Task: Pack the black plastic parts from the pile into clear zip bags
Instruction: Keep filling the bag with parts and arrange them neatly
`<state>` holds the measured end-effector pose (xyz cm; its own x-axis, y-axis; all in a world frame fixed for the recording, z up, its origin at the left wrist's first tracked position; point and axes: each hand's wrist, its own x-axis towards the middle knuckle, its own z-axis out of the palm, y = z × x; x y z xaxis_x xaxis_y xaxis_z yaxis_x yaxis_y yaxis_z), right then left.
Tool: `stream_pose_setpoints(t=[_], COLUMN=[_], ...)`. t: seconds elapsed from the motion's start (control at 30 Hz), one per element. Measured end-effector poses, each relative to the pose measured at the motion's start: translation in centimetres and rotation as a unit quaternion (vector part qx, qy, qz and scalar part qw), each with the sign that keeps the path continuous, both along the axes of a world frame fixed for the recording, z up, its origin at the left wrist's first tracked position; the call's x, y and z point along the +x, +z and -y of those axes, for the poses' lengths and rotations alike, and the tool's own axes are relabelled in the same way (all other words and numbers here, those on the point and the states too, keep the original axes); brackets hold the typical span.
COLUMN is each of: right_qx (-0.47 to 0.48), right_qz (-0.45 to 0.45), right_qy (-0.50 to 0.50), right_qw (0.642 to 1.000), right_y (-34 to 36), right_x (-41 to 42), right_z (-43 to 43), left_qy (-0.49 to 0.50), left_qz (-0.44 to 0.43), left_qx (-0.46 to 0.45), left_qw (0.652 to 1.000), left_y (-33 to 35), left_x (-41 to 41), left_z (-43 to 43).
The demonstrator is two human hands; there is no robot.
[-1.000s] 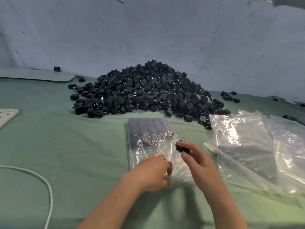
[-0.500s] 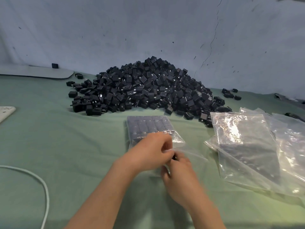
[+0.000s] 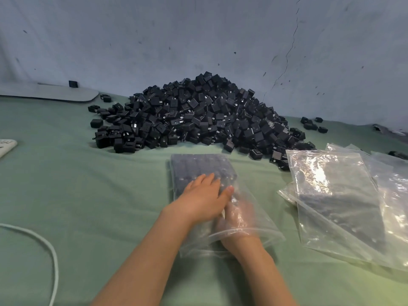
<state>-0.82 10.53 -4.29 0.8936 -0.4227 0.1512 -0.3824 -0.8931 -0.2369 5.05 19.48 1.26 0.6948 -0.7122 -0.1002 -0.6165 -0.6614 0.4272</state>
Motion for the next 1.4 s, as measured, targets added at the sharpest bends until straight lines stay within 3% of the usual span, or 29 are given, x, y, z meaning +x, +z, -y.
stream_pose_setpoints(t=[0.07,0.4,1.4], right_qx=[-0.044,-0.012,-0.015], right_qz=[-0.015,-0.096,-0.042], right_qy=[0.007,0.019,0.031], right_qw=[0.999,0.995,0.999], right_y=[0.0,1.6,1.1], right_x=[0.0,0.7,1.0], right_z=[0.4,0.7,1.5], left_qy=[0.001,-0.009,-0.01], left_qz=[-0.009,0.001,-0.012], left_qx=[0.025,0.066,0.069], left_qw=[1.0,0.998,0.997], left_y=[-0.7,-0.9,-0.8], left_x=[0.4,0.7,0.3], left_z=[0.4,0.6,0.4])
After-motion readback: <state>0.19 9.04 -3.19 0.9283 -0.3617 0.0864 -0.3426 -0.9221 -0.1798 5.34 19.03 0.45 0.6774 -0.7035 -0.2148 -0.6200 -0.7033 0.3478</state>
